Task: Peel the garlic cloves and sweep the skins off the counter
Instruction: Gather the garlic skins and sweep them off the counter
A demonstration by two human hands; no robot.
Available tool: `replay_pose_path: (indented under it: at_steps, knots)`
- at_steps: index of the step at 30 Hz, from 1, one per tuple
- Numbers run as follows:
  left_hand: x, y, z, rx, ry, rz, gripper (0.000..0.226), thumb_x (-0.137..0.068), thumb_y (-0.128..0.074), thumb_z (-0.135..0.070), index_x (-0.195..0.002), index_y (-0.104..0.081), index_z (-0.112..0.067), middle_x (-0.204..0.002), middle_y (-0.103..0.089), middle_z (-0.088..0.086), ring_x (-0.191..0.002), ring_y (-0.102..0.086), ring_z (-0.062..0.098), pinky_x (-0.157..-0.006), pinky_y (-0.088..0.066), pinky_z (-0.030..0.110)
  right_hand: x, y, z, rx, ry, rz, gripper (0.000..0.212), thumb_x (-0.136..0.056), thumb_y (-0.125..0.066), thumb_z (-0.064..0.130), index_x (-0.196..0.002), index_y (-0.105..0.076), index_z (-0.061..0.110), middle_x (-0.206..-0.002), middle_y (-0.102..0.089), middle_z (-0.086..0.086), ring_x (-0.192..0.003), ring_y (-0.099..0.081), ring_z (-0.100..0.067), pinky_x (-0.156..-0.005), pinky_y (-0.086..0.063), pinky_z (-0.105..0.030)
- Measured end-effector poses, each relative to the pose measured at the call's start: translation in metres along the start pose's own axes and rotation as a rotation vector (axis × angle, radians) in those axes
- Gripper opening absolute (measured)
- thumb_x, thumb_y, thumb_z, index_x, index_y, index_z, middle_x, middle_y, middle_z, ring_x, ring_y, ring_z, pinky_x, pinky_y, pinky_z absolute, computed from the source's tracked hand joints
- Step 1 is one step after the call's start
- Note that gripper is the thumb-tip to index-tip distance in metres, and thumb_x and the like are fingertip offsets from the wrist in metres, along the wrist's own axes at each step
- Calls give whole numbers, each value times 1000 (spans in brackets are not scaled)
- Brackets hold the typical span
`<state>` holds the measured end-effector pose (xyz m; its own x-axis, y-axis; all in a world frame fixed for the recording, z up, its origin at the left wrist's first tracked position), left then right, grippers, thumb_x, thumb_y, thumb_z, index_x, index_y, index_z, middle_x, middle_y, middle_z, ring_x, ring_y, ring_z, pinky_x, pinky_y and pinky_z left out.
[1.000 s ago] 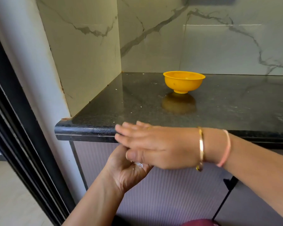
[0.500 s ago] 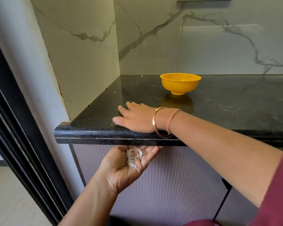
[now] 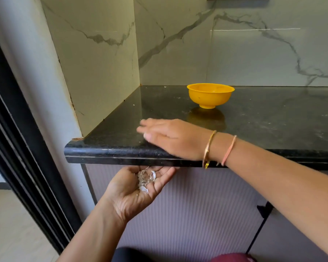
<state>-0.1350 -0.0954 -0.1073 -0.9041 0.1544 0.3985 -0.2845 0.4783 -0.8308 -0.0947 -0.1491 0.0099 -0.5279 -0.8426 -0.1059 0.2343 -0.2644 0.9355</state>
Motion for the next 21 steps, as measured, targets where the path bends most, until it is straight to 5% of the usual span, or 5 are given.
replay_pose_path:
  at_steps: [3, 8, 12, 16, 21]
  knots:
    - [3, -11, 0, 88, 54, 146, 51, -96, -26, -20, -122, -52, 17, -122, -55, 34, -105, -59, 46, -80, -45, 57, -16, -8, -30, 194, -200, 118, 61, -100, -18, 47, -150, -11, 12, -159, -1, -8, -146, 2, -16, -117, 0, -33]
    - [6, -15, 3, 115, 92, 185, 53, -99, -25, -23, -124, -50, 17, -125, -54, 33, -117, -54, 42, -83, -42, 61, -16, -23, -3, 255, 4, 192, 59, -101, -20, 41, -150, -6, 11, -159, 1, -4, -145, 4, -12, -117, 2, -30]
    - [11, -22, 3, 112, 90, 224, 49, -86, -32, -11, -121, -53, 16, -125, -56, 30, -117, -55, 40, -84, -42, 61, 7, -20, 16, -72, 160, 179, 45, -101, -36, 29, -142, -38, 13, -152, -30, 1, -142, -19, -5, -119, -10, -28]
    - [9, -20, -1, 74, 38, 189, 50, -93, -29, -17, -119, -51, 20, -118, -56, 37, -100, -60, 45, -75, -45, 58, 18, 5, 23, -317, 217, -75, 33, -89, -47, 26, -101, -73, 10, -103, -72, -8, -101, -65, -23, -93, -48, -47]
    - [9, -19, 1, 43, 35, 180, 49, -93, -25, -11, -111, -54, 24, -115, -57, 39, -97, -60, 47, -75, -46, 58, -22, 28, -7, -68, -30, -233, 38, -100, -36, 27, -117, -64, 9, -130, -58, -4, -124, -49, -16, -105, -32, -29]
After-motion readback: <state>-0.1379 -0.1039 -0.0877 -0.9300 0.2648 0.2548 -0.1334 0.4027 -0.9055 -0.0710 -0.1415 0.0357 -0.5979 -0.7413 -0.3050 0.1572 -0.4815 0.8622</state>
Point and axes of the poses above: each hand's wrist, its own x-axis away from the middle knuckle, its own y-axis out of the back of the hand, z = x × y, the point moved 7 cm from there along -x, towards the middle knuckle
